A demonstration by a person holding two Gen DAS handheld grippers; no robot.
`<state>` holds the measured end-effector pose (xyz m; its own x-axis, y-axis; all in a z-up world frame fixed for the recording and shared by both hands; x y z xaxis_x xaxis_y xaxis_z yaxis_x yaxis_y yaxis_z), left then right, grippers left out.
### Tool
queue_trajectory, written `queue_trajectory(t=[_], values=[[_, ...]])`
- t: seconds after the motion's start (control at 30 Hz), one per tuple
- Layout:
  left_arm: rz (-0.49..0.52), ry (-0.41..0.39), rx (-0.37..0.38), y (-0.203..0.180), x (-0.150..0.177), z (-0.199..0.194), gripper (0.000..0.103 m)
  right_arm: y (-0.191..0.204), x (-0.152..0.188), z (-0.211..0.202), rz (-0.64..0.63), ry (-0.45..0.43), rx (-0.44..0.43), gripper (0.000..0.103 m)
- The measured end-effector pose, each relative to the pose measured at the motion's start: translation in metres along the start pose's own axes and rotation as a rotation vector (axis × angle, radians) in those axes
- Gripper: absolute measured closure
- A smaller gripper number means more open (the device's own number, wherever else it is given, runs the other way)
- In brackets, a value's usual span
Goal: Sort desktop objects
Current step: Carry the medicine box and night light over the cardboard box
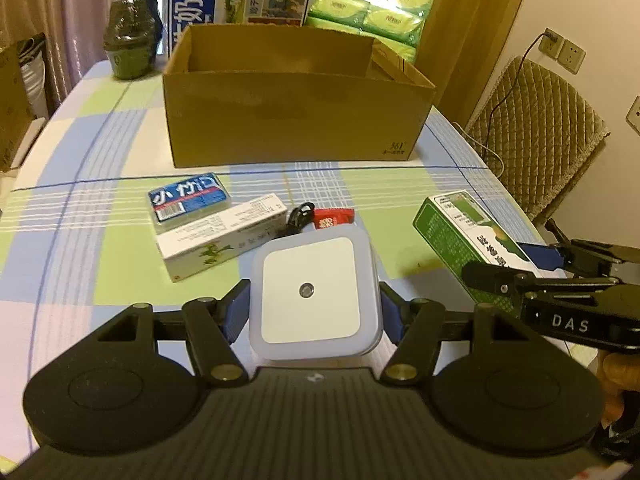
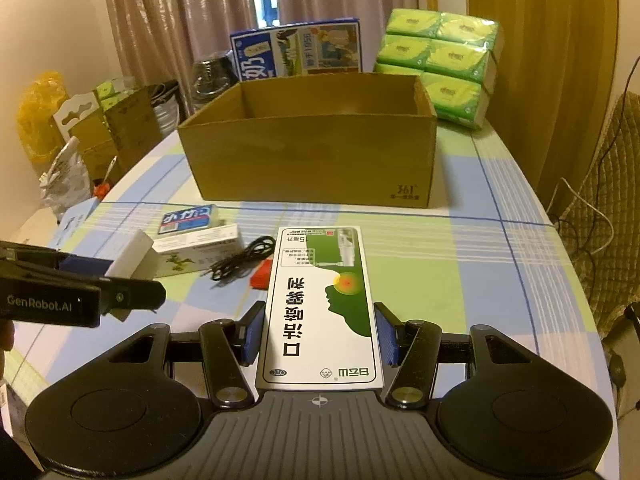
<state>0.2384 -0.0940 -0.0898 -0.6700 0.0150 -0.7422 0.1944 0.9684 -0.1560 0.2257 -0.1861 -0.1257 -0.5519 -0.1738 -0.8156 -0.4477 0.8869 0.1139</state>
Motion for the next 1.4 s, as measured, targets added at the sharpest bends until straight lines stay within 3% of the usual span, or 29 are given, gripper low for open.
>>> queue_trajectory(t=[0.4, 0.8, 1.13, 1.4], values=[[0.027, -0.023, -0.010, 0.008, -0.025, -0.023, 0.043, 0.004, -0.042, -0.013, -0.027, -0.041, -0.009, 0.050], [0.058, -0.053, -0.022, 0.028, -0.110, -0.012, 0.043, -0.013, -0.128, 0.012, -0.003, -0.075, -0.045, 0.050], [0.086, -0.063, -0.022, 0.039, -0.192, 0.039, 0.043, -0.035, -0.202, 0.083, 0.000, -0.102, -0.036, 0.050], [0.074, -0.063, -0.017, 0.052, -0.228, 0.109, 0.043, -0.062, -0.226, 0.151, 0.030, -0.087, -0.017, 0.050]])
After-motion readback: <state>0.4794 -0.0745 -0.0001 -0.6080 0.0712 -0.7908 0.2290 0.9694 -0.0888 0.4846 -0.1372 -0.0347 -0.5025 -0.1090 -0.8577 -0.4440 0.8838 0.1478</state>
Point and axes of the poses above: each gripper's, at about its wrist camera, not at the fingertips, and z roughly the way its jaws point, y to its left, x to its underside, the point moved 9 cm from there along z, roughly the way its jaws point, and after that the axes turned 8 degrees about -y, right-handed, at the moved point
